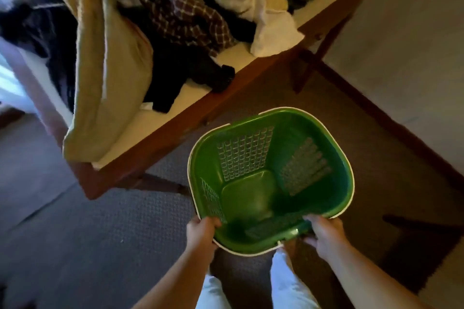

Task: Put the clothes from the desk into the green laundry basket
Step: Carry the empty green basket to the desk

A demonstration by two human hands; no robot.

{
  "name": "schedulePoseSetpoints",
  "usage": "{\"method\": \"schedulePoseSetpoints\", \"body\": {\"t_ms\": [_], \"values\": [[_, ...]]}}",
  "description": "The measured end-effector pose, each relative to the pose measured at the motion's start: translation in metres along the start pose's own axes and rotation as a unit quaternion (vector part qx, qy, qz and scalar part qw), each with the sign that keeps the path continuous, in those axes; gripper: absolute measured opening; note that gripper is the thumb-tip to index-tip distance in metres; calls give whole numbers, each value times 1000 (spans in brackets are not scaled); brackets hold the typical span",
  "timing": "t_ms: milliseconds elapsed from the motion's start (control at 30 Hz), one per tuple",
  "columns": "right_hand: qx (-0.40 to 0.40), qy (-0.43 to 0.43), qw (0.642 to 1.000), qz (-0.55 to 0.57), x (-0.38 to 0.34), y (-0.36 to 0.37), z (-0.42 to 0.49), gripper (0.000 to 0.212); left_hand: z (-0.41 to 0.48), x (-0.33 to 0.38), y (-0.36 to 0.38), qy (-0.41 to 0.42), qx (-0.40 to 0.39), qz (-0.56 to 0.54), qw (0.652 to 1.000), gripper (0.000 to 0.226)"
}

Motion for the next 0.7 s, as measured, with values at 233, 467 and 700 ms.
{"method": "schedulePoseSetpoints", "body": {"t_ms": [233,467,700], "values": [[-77,-52,991,-94,-39,47,44,47,13,-58,15,-1,120,-112,986,22],[-176,-73,974,-123,-27,107,65,39,62,-82,-9,38,131,-179,974,34],[-77,-352,817,-451,-16,114,59,77,59,-85,-27,91,182,150,968,75]]}}
Point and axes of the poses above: each hand's wrist, its own z-axis towards the middle knuckle, its own y-axis out of the palm, x = y × z, the point moved 5 cm from there along z, towards the middle knuckle, and after that the axes turned 11 degrees about y, right-handed, at the moved point
